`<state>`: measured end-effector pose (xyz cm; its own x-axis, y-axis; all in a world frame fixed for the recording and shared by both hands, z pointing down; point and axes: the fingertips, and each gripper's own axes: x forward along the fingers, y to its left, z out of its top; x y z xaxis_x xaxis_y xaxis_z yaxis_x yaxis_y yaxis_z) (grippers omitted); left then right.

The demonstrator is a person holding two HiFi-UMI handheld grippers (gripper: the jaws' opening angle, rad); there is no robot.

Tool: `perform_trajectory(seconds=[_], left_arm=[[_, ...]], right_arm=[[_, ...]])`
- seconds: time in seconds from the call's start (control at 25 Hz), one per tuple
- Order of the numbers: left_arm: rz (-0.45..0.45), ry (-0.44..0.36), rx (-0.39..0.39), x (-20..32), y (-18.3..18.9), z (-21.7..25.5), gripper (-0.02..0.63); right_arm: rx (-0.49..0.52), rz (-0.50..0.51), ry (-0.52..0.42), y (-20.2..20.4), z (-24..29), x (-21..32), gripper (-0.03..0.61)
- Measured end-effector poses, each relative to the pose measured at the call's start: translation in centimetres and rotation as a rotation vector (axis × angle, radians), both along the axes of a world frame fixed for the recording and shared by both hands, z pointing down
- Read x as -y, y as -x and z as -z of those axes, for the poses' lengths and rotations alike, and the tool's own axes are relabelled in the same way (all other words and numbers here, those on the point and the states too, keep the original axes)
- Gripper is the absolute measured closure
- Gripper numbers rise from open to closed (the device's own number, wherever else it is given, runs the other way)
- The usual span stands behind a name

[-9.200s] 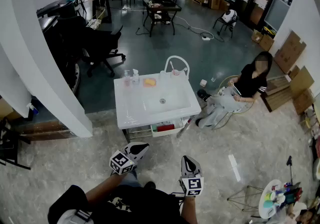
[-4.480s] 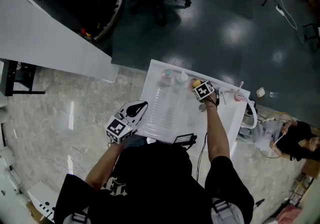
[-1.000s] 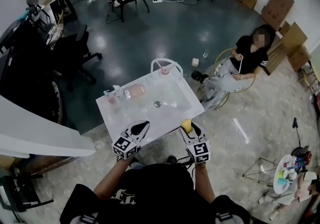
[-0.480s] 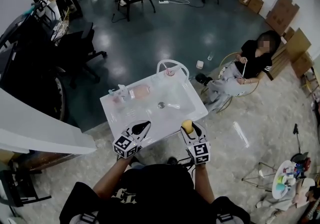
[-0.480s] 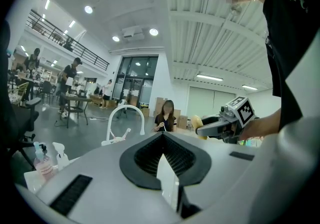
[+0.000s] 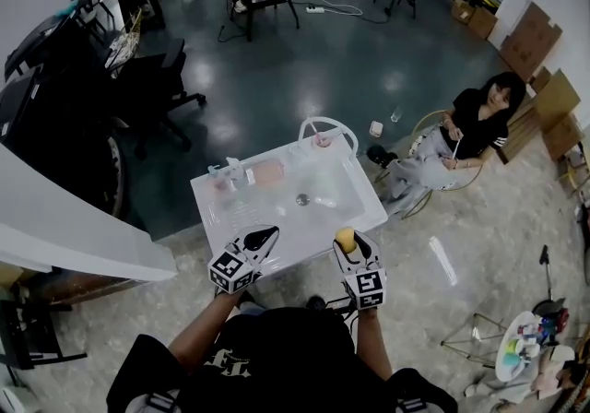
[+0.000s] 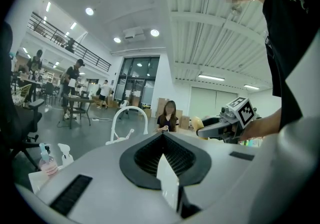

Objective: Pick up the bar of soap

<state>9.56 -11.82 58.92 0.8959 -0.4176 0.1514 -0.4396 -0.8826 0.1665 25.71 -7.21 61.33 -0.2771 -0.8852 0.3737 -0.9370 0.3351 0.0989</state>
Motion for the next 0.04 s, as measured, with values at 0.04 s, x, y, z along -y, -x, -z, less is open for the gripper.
perform_trajectory(seconds=[0.04], left_arm=[[0.002, 0.001, -0.002, -0.05, 0.16, 0.03, 0.605]], right_arm=[[-0.001, 0.001, 0.002, 0.12, -0.01, -0.06, 0.379]])
